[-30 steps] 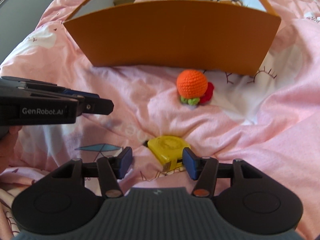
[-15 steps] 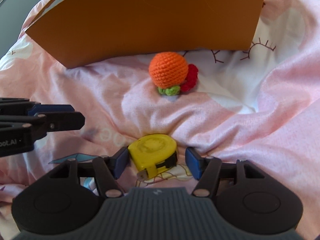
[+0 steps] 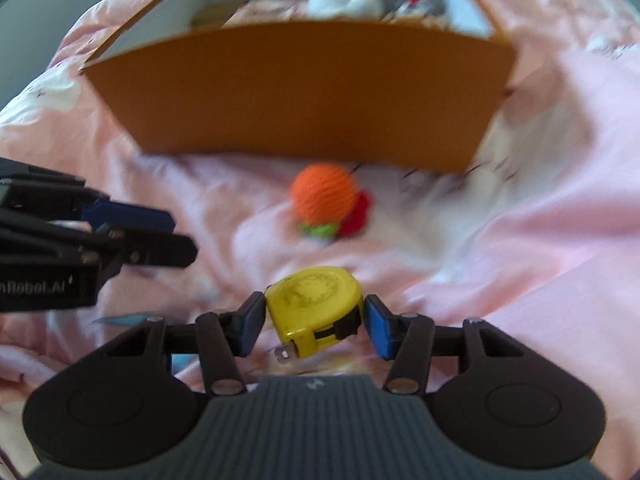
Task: Organize objects
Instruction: 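Grasp the yellow tape measure with the right gripper while the left gripper grasps the orange crochet ball, then carry the tape measure and crochet ball over the orange box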
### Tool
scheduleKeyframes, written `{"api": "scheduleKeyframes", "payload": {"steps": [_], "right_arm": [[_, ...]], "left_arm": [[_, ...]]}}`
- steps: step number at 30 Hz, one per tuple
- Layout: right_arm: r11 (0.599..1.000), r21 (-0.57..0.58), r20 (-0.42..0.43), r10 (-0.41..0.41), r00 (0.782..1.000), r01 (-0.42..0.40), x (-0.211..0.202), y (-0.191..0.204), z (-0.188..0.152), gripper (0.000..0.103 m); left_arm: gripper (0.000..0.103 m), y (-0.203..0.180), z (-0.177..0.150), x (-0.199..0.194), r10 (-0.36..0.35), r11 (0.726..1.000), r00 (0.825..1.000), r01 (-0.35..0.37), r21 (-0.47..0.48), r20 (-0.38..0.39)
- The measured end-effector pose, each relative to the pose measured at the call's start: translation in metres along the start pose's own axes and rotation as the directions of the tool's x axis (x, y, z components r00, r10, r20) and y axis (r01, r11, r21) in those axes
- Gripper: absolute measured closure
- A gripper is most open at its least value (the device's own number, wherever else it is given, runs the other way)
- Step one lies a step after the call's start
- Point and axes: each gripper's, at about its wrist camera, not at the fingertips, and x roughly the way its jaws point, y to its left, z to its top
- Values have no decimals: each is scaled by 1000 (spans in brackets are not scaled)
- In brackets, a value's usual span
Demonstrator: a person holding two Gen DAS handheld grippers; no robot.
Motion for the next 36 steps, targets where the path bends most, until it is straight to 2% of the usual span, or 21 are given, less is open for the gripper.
{"api": "scheduleKeyframes", "payload": {"steps": [3, 7, 13, 20, 24, 30, 36], "right_arm": [[999, -2, 27, -53, 998, 53, -5, -15, 7, 47], [995, 28, 41, -92, 995, 91, -5, -37, 10, 47], [995, 49, 47, -92, 995, 90, 3, -52, 15, 47], [996, 45, 42, -85, 996, 83, 7, -55, 17, 47], [996, 41, 39, -81, 996, 80, 8, -55, 18, 47], [996, 33, 53, -82, 995, 80, 0, -55, 20, 47], [999, -9, 113, -50, 992, 51, -38, -54, 28, 47]], "left_arm": [[71, -6, 11, 13, -2, 1000, 1000, 2, 20, 8], [63, -10, 25, 33, 10, 1000, 1000, -10, 30, 13], [55, -13, 38, 57, 7, 1000, 1000, -7, 10, 1], [55, -10, 42, 76, 0, 1000, 1000, -1, -26, -28], [57, -9, 42, 79, -5, 999, 1000, 4, -41, -20], [58, -8, 41, 60, -29, 999, 1000, 29, -40, 5], [58, -16, 47, 6, -76, 997, 994, 76, -1, 82]]}}
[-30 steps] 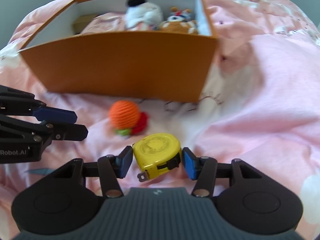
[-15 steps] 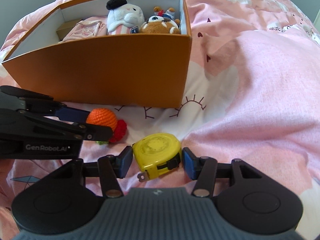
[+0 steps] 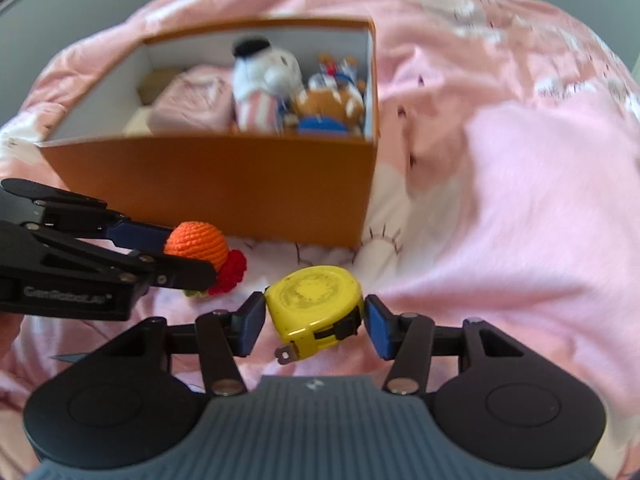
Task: Organize objects
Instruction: 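Carry the tape measure and crochet ball over the orange box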
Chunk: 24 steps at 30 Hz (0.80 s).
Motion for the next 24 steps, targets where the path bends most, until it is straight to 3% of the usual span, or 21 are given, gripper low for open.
{"api": "scheduleKeyframes", "payload": {"steps": [7, 11, 14, 18, 24], "right_arm": [[995, -90, 146, 46, 988, -33, -56, 1, 40, 47], [992, -111, 158, 75, 984, -58, -54, 2, 77, 47], [991, -102, 95, 101, 990, -92, -27, -1, 109, 47], [984, -164, -40, 70, 997, -76, 24, 5, 136, 47], [972, -220, -228, 32, 973, -83, 81, 14, 152, 47]], "left_arm": [[58, -6, 38, -54, 16, 999, 993, -21, 42, 113], [58, 9, 69, -54, 76, 997, 990, -79, 17, 123], [58, 30, 85, -41, 60, 998, 995, -57, -39, 81], [58, 53, 96, -12, 98, 993, 995, -96, -67, 25], [58, 75, 98, 16, 63, 988, 997, -70, -135, -53]]}}
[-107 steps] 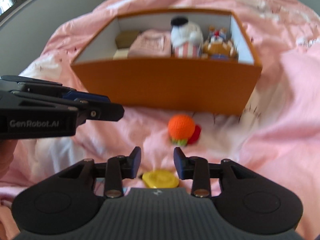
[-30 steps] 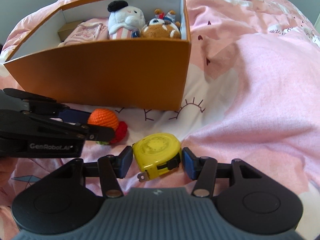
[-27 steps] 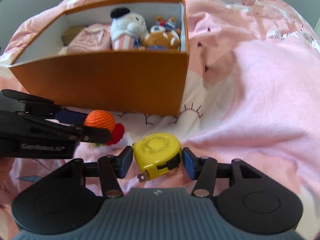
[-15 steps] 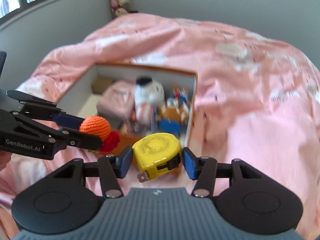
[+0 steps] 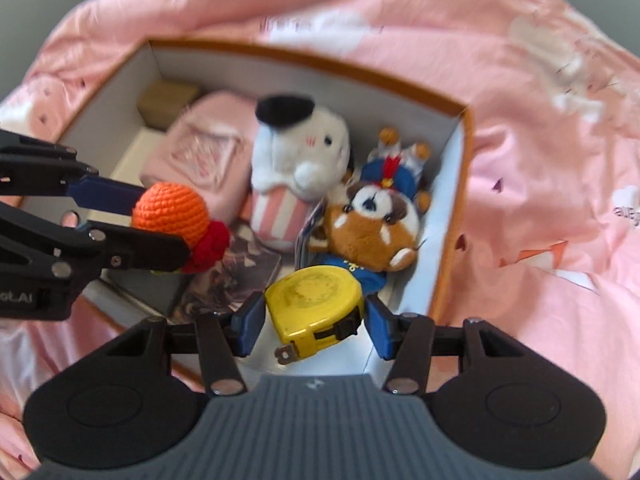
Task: Organize objects
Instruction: 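Carry the tape measure and crochet ball over the orange box, then lower the yellow tape measure into the orange box and open the right gripper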
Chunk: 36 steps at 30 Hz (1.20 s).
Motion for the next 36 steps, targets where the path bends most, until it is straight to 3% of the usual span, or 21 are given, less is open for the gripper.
{"api": "scheduleKeyframes", "payload": {"steps": [8, 13, 20, 26, 29, 31, 33, 36], "right_arm": [[975, -220, -150, -78, 986, 44, 32, 27, 18, 47], [965, -260, -241, -97, 966, 32, 53, 28, 21, 48], [955, -292, -248, -136, 959, 60, 54, 32, 17, 48], [944, -319, -194, -153, 969, 85, 29, 33, 16, 47], [927, -345, -97, -192, 977, 148, 1, 31, 9, 48], [922, -341, -26, -206, 978, 185, -21, 26, 2, 51], [926, -312, 26, -215, 976, 212, -40, 17, -6, 62], [936, -250, 85, -233, 969, 247, -55, 12, -6, 67]], "left_arm": [[58, 5, 11, 14, 1, 999, 999, -2, -36, -33], [58, 6, 10, 17, -21, 999, 999, 19, -48, -49], [58, 8, 8, 23, -36, 998, 997, 32, -59, -68], [58, 6, 9, 24, -61, 996, 995, 55, -76, -75], [58, 1, 8, 26, -83, 994, 993, 76, -79, -85], [58, -5, 7, 28, -91, 993, 991, 83, -78, -97], [58, -12, 6, 33, -95, 994, 989, 88, -72, -110], [58, -21, 6, 43, -83, 995, 987, 73, -72, -138]]}}
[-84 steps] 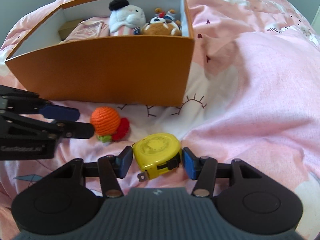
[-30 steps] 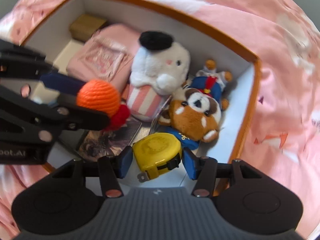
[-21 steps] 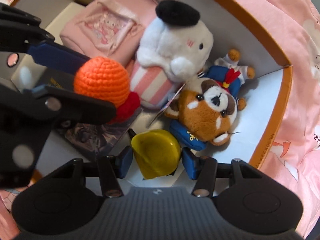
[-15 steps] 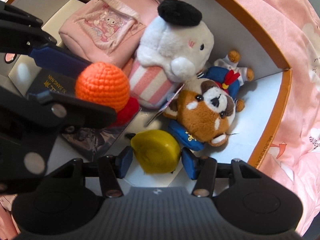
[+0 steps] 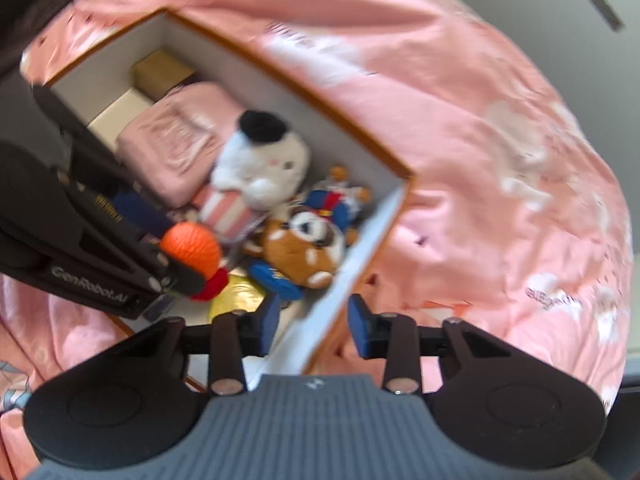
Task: Organize objects
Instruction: 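Lower the yellow tape measure into the orange box and open the right gripper, then lower the orange crochet ball into the orange box and open the left gripper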
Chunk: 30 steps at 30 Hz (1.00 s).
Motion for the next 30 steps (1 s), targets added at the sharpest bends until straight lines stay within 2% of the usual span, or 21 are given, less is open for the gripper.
{"api": "scheduleKeyframes", "payload": {"steps": [9, 12, 15, 18, 22, 25, 28, 30], "right_arm": [[988, 155, 61, 3, 998, -13, -1, -19, -19, 67], [984, 176, 66, 8, 998, -20, 6, -18, -23, 67], [981, 193, 72, 16, 997, -30, 6, -19, -24, 66], [977, 208, 78, 23, 997, -39, 5, -19, -26, 65], [970, 236, 89, 28, 996, -49, 1, -18, -28, 60], [959, 273, 111, 48, 993, -77, -7, -19, -29, 58], [941, 319, 152, 64, 986, -110, -21, -18, -30, 56], [928, 347, 191, 69, 979, -134, -33, -16, -31, 50]], "left_arm": [[57, -16, -1, 29, 6, 1000, 997, -7, -14, -81], [56, -19, -3, 30, 24, 1000, 996, -25, -8, -85], [47, -23, -5, 23, 37, 999, 997, -36, 17, -67], [47, -26, -7, 14, 59, 998, 997, -58, 28, -45], [47, -30, -11, -9, 94, 994, 995, -95, 54, 17], [47, -35, -17, -35, 146, 985, 983, -155, 81, 107], [47, -41, -25, -64, 198, 969, 957, -224, 105, 213], [42, -45, -31, -84, 234, 955, 927, -276, 109, 295]]}}
